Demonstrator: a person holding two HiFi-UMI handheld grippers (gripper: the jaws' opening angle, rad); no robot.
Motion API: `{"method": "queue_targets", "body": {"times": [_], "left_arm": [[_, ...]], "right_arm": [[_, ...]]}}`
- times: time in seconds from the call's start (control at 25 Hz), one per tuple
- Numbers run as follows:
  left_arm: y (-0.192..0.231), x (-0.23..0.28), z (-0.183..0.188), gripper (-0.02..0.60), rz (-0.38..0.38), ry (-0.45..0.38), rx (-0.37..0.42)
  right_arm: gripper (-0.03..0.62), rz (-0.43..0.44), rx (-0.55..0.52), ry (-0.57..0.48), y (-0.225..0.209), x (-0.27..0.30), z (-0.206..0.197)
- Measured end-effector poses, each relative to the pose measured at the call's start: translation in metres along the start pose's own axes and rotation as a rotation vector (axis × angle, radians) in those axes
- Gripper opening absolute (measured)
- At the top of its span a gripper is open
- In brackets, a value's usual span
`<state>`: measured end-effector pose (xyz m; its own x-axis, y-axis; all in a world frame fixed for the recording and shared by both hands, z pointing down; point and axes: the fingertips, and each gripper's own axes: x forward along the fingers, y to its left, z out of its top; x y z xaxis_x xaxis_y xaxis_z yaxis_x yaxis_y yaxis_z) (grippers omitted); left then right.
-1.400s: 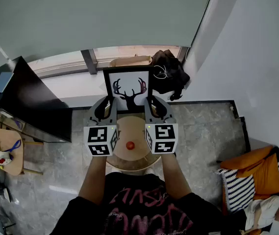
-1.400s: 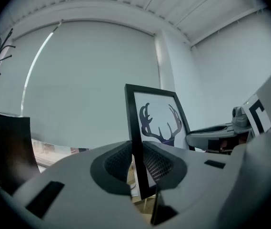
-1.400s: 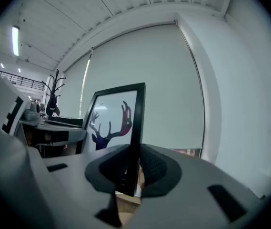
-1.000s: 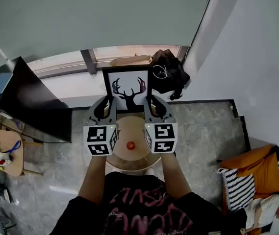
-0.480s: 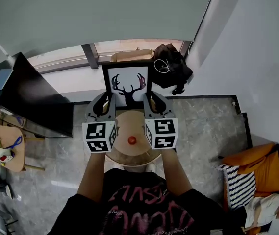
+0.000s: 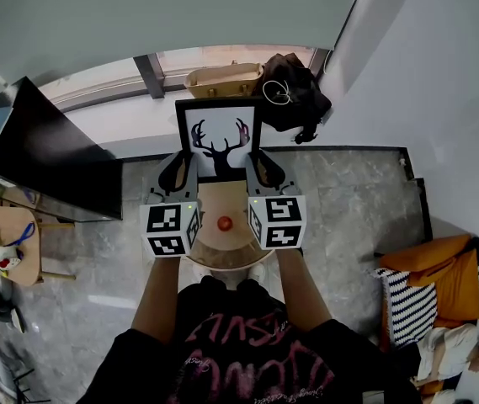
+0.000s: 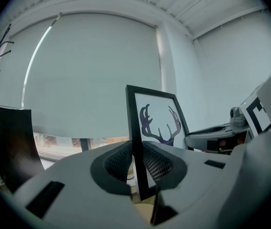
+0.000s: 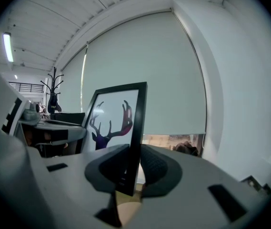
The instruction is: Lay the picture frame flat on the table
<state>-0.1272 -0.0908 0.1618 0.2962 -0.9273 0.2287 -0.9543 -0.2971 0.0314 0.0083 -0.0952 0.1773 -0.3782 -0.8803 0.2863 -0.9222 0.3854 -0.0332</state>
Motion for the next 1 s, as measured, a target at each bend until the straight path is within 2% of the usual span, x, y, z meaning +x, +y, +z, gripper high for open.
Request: {"method": "queue_targets", "body": {"times": [1.0], "left_arm": [[0.001, 0.003, -0.063, 0.074, 0.032, 0.136, -0.051]], "right_arm": [[0.081, 0.029, 0.056, 0.136, 0.004, 0.011, -0.065]]}}
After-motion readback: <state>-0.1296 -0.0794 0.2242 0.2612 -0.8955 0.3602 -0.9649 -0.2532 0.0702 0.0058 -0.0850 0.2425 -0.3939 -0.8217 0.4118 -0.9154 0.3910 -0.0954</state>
